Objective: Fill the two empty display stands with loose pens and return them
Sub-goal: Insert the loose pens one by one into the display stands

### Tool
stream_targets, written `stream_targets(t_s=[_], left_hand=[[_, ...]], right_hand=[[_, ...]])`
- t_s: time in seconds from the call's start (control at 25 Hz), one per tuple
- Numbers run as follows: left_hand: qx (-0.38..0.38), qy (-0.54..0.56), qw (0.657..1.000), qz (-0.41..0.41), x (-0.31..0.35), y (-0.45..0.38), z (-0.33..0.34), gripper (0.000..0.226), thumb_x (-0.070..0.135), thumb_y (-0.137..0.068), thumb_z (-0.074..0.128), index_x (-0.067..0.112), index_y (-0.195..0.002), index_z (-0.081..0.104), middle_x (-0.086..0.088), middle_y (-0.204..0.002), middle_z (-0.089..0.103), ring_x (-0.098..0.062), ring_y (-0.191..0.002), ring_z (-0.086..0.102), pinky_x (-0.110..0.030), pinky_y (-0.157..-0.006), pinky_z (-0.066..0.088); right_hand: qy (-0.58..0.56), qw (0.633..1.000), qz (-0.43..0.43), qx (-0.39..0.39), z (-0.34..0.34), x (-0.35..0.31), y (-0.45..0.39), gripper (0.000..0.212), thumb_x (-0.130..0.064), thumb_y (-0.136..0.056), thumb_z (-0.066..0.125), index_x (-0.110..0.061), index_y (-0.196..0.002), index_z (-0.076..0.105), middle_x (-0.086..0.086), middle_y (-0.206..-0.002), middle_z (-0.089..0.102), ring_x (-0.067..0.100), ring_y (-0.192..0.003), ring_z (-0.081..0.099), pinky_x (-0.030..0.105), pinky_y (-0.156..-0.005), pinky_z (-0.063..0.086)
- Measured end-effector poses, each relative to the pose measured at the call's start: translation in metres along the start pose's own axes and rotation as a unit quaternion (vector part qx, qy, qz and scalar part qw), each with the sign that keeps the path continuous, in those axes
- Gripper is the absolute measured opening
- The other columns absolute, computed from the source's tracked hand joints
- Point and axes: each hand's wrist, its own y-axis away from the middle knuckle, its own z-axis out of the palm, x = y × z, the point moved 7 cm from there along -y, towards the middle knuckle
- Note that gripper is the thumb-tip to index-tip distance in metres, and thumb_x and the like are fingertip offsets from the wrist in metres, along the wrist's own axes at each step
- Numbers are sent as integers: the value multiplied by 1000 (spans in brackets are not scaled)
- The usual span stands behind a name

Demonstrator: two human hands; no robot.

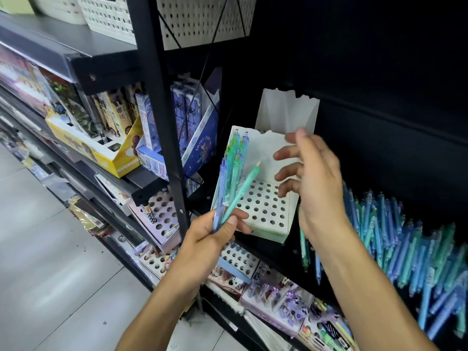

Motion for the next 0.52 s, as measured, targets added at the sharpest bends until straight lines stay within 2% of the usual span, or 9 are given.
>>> stream_targets(t_s=[0.08, 0.16, 0.24, 0.36, 0.44, 0.52], left_hand=[[7, 16, 1000, 8, 6, -1, 2, 25, 12, -102, 49, 18, -98, 72, -1, -95, 76, -2, -84, 63, -8, -66, 42], [-25, 8, 1000, 15, 10, -1, 12, 24, 11, -102, 49, 13, -100, 72, 2, -95, 76, -1, -90, 66, -8, -74, 44], [-43, 12, 999, 10, 10, 1, 15, 23, 12, -102, 50, 12, -104, 73, 6, -99, 74, -2, -96, 65, -16, -87, 45], [34, 51, 998, -9, 5, 2, -11, 28, 18, -102, 45, 21, -113, 71, 7, -113, 74, -9, -110, 66, -35, -99, 45], [73, 162, 984, -16, 4, 2, -27, 34, 22, -105, 36, 14, -121, 65, -4, -116, 73, -20, -112, 67, -42, -100, 46], [72, 284, 956, -24, 4, 0, -32, 41, 25, -105, 30, 8, -128, 59, -13, -121, 70, -28, -116, 65, -45, -101, 46]], right_hand=[[51, 989, 37, -131, 15, 10, 9, 26, -38, -92, 60, -19, -107, 67, 6, -97, 71, 12, -64, 55, 27, -48, 42], [91, 970, 42, -220, 32, 18, 23, 18, -25, -92, 64, -14, -106, 70, 8, -94, 72, 11, -59, 54, 26, -47, 43], [64, 977, 11, -204, 35, 13, 22, 12, -14, -95, 60, -8, -101, 69, 7, -83, 72, 12, -57, 53, 24, -47, 45], [-33, 996, -40, -68, 7, -5, 6, 10, -17, -95, 60, -9, -93, 67, 6, -78, 69, 15, -56, 55, 25, -48, 50], [-23, 997, -61, -33, -3, -4, 2, 13, -20, -97, 57, -11, -93, 65, 7, -79, 70, 17, -57, 57, 27, -51, 53], [48, 995, -66, -64, 8, 9, 6, 15, -19, -102, 49, -12, -99, 63, 9, -85, 71, 18, -63, 61, 30, -58, 56]])
